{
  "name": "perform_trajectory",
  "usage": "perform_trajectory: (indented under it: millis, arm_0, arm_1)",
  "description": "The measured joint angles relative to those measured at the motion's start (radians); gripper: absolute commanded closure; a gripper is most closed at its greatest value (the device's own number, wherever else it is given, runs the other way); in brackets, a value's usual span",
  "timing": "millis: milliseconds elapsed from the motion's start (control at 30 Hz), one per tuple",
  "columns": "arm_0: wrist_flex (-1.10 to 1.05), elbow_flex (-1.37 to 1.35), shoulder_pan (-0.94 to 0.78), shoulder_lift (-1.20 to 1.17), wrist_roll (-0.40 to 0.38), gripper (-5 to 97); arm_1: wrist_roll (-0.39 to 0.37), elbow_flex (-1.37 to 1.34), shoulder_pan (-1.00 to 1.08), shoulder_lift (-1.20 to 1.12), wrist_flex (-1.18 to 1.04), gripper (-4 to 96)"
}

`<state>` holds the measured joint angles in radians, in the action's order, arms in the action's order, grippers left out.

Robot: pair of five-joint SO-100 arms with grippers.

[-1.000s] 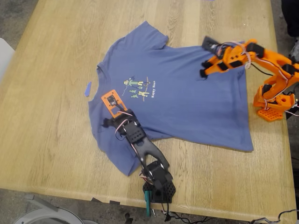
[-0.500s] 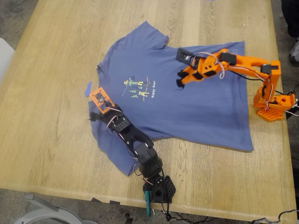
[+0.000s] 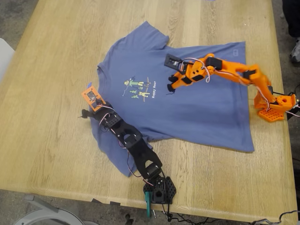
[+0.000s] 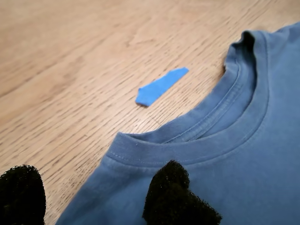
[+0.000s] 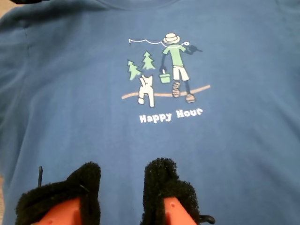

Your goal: Fold a T-shirt

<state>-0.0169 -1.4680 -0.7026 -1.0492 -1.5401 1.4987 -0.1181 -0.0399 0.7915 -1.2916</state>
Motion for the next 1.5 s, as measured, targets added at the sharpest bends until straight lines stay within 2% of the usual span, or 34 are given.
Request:
perform_trajectory:
  millis: [67, 233, 400, 600, 800, 1200, 1500]
  arm_0:
    - [0.000, 0.032, 0.003, 0.038, 0.000, 54]
    - [-0.002, 0.115, 0.006, 0.130, 0.000, 57]
    - [0.009, 0.215, 0.000, 0.232, 0.000, 74]
    - [0.029, 0.275, 0.003, 0.268, -0.035, 91]
    - [0.046, 0.288, -0.002, 0.270, -0.057, 92]
    - [0.095, 0.299, -0.003, 0.270, -0.060, 92]
    - [0.133, 0.304, -0.005, 0.261, -0.060, 92]
  arm_1:
    - [0.000, 0.118, -0.012, -0.069, -0.063, 72.8]
    - [-0.006, 0.166, -0.025, -0.124, -0.043, 72.6]
    - [-0.015, 0.192, -0.044, -0.215, -0.011, 72.4]
    - [-0.018, 0.196, -0.058, -0.291, 0.060, 72.3]
    - [-0.021, 0.196, -0.107, -0.328, 0.058, 72.9]
    - [-0.028, 0.202, -0.095, -0.327, -0.219, 73.1]
    - [-0.034, 0.202, -0.095, -0.331, -0.229, 70.0]
